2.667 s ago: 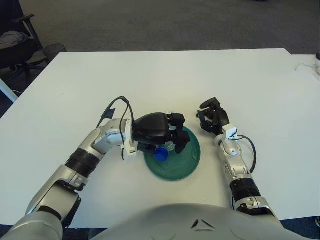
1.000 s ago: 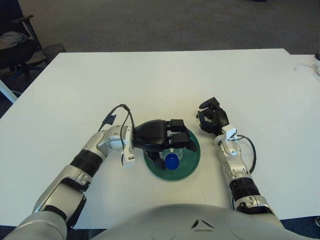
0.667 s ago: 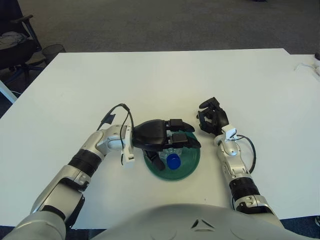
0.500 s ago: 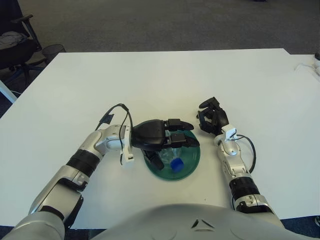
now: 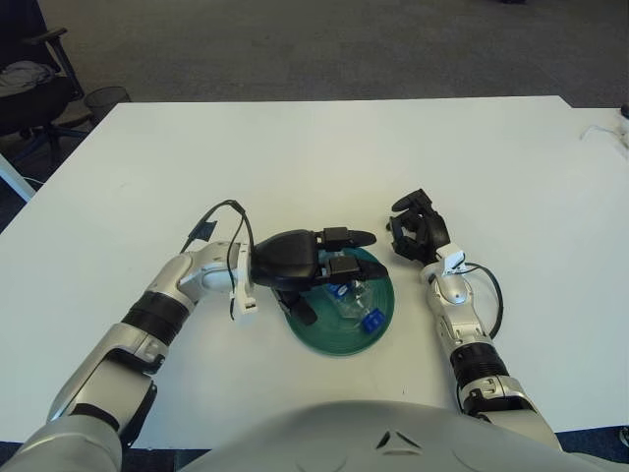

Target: Put the bottle into the plate.

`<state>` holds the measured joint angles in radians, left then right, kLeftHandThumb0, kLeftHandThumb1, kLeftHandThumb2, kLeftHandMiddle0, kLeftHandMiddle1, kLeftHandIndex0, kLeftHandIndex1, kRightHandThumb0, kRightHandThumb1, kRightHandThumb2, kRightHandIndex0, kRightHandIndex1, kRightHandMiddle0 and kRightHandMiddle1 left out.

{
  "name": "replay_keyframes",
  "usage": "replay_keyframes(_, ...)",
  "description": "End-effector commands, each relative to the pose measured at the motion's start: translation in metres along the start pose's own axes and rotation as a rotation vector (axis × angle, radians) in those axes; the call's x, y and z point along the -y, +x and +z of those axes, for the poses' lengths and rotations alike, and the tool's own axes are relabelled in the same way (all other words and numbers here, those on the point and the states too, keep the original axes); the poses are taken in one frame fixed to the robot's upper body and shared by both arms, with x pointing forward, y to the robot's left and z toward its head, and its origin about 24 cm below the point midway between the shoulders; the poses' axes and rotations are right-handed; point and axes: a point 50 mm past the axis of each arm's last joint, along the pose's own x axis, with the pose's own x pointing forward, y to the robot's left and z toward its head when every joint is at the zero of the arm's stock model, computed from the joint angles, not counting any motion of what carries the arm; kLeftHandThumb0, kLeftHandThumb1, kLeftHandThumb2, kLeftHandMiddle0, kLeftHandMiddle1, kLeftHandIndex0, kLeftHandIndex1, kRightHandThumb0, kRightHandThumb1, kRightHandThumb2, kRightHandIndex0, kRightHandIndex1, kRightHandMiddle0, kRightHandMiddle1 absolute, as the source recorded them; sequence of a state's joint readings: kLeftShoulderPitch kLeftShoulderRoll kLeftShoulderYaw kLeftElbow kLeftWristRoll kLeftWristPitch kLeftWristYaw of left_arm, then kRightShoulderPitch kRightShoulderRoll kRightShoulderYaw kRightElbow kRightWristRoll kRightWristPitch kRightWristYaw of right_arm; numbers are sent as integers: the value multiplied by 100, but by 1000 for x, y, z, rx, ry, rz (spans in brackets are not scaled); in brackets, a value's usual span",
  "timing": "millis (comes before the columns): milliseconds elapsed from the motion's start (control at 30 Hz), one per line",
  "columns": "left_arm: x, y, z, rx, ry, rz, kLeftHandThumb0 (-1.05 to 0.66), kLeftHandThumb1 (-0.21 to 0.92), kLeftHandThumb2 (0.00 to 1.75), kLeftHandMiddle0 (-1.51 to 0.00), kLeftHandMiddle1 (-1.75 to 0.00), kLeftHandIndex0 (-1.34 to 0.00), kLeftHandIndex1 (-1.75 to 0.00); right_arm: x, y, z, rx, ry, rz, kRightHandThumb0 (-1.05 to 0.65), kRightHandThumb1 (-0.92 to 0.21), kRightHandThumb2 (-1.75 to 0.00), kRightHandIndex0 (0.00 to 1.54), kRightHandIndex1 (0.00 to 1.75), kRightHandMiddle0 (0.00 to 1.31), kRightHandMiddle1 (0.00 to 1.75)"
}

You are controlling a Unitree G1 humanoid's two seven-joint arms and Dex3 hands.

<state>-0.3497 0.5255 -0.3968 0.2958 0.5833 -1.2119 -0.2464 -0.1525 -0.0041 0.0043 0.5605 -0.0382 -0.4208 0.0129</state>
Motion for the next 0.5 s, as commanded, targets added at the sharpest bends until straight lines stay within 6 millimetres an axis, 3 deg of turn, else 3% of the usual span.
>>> replay_keyframes(0, -7, 0, 0, 12, 20, 14, -105, 92, 105, -2, -7, 0, -16, 0, -30, -48, -246, 46, -18, -1, -66, -86, 40, 159, 22, 175)
replay_keyframes(167, -14, -2, -1, -3, 48, 18, -105, 92, 103, -1, -5, 0, -8, 0, -30, -49, -237, 60, -18, -1, -70, -79, 41, 155, 21, 175)
replay_keyframes(467, -33, -6, -2, 22, 43, 40, -105, 92, 96, 0, 0, 0, 0, 1, -29, -50, -206, -1, -18, 0, -66, -85, 44, 158, 18, 175)
